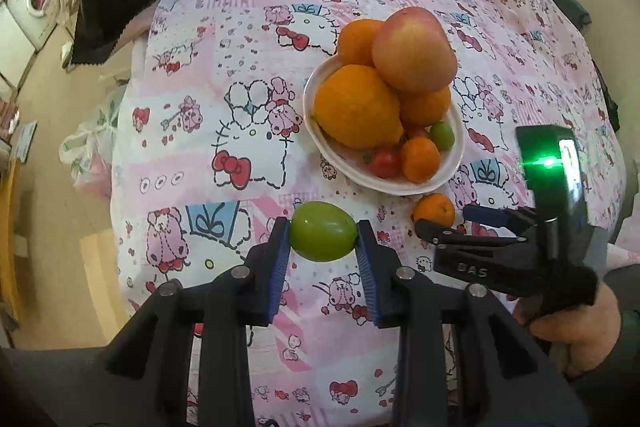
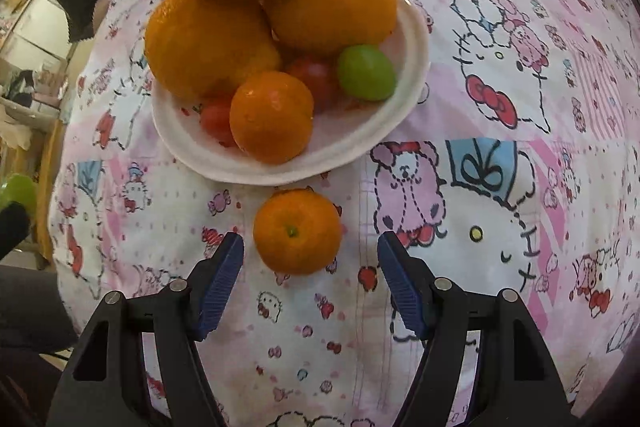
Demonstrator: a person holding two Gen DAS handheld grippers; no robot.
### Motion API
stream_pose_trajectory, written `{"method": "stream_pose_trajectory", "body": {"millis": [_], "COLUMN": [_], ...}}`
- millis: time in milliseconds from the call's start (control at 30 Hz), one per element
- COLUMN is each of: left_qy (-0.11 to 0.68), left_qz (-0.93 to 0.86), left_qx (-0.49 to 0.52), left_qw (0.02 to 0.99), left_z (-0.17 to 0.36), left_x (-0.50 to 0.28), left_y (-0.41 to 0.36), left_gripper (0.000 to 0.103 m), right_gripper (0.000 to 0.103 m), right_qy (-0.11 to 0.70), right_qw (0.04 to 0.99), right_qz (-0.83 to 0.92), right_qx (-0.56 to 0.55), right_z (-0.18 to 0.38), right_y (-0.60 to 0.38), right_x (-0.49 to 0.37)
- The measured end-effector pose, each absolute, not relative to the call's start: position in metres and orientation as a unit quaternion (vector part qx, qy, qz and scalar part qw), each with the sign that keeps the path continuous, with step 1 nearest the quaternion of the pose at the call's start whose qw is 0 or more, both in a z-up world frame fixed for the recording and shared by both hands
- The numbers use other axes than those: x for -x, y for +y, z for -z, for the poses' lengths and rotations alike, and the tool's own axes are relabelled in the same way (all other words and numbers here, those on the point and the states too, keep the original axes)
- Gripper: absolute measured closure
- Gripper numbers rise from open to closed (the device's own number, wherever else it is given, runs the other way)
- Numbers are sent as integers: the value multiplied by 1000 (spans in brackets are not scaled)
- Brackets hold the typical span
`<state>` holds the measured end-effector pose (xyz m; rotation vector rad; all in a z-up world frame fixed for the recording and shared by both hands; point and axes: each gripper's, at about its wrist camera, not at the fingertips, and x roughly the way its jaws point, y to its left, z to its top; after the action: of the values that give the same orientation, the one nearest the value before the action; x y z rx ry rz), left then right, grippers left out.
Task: Organize fruits
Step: 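Grasp the last mandarin with the right tool while the left tool holds the grape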
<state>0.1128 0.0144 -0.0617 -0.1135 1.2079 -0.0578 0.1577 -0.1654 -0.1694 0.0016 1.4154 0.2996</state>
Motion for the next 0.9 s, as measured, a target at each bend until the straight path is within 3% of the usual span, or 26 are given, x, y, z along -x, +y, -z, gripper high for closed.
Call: {"method": "stream_pose_trajectory", "body": {"millis": [300, 433, 900], "left_qy": [565, 565, 558], "left_qz": [33, 32, 10], "left_qx": [48, 48, 40], "left_qw": [823, 823, 829], "left_z": [61, 62, 67], "left_x": [-112, -113, -112], "left_y": [7, 6, 16], "left_gripper": [74, 74, 74], "right_gripper": [32, 55, 56], "right_qy": [638, 632, 630], "right_qw": [757, 760, 759], "right_qz": [-131, -142, -164], "right_qx": [51, 56, 13], "right_z": [178, 176, 154], "right_y": [-146, -138, -154], "right_x": [-160, -159, -143]}}
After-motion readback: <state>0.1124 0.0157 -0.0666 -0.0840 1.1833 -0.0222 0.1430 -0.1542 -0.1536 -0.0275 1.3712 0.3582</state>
